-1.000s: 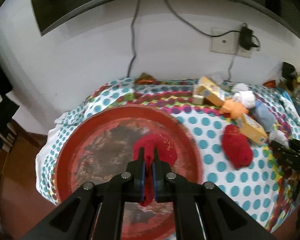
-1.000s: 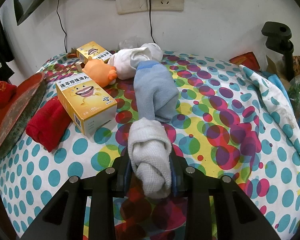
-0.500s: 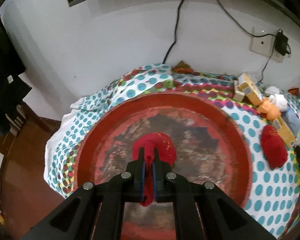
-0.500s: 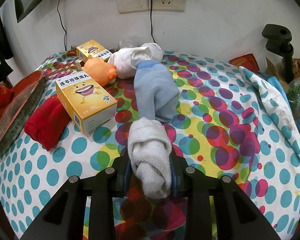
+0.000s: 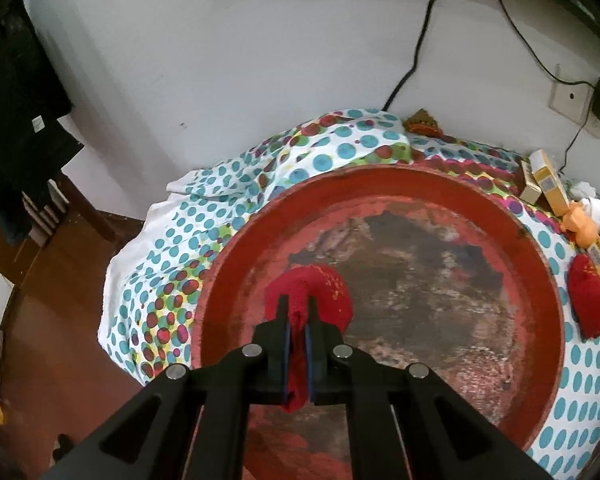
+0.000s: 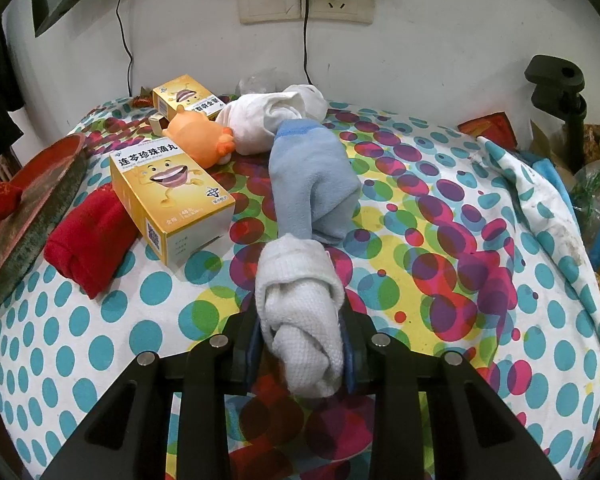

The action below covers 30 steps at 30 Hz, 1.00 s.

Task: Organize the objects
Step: 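Lift the red sock with the left gripper and carry it over the red tray, then lower the red sock into the red tray and open the left gripper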

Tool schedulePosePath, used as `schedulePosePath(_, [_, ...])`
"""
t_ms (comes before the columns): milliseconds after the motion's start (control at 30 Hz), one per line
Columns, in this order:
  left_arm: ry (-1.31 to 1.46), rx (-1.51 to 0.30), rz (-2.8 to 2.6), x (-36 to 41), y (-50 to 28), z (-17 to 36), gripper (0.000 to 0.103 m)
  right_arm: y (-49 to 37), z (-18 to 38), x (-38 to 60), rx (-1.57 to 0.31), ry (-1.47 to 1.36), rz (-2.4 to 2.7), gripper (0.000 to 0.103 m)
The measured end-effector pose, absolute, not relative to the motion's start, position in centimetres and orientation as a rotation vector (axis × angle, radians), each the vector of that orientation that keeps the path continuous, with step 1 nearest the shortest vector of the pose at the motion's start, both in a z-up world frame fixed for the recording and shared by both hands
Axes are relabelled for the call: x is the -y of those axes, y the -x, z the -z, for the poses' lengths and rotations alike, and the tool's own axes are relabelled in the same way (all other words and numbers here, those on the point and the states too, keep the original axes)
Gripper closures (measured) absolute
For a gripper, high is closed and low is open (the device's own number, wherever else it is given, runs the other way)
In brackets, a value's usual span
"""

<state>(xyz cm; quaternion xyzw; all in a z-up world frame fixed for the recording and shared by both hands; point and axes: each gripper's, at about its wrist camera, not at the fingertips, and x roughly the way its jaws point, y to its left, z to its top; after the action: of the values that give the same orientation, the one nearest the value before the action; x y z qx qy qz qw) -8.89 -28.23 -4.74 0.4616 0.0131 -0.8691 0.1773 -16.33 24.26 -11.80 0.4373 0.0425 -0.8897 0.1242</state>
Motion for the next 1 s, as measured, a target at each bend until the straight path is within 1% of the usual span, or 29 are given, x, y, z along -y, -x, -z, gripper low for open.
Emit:
schedulePosePath(533, [-1.330,-0.039,2.413,30.2,7.9,6.2,0.097,16.6,11.8,-23.3,-0.139,-1.281,2.599,0.073])
schedulePosePath(600, [-1.339,-0.044,2.407,30.4,7.8,6.4,0.097,16.7,11.8,-23.2,-0.139,-1.282,2.599,0.073])
schedulePosePath(633, [-1.334,-0.045,2.401,30.5,7.6,6.5,0.095,16.7,11.7,-23.9,-0.141,-1.283,2.600,0.073])
schedulePosePath(800, [-1.339,-0.072,2.398,31.0,7.1,6.6,0.095,16.4,11.8,-23.2,-0.144,-1.284,2.602,0.073])
schedulePosePath(900, [-1.358,-0.076,2.378,31.1,7.1,6.8,0.086,16.5,11.8,-23.1,-0.146,-1.286,2.602,0.073])
schedulePosePath(967, [-1.356,-0.089,2.385,31.1,6.9,6.8,0.076,16.5,11.7,-23.1,-0.148,-1.287,2.603,0.073])
schedulePosePath(1000, [-1.354,-0.097,2.392,31.1,6.8,6.8,0.075,16.6,11.8,-23.0,-0.148,-1.287,2.603,0.073])
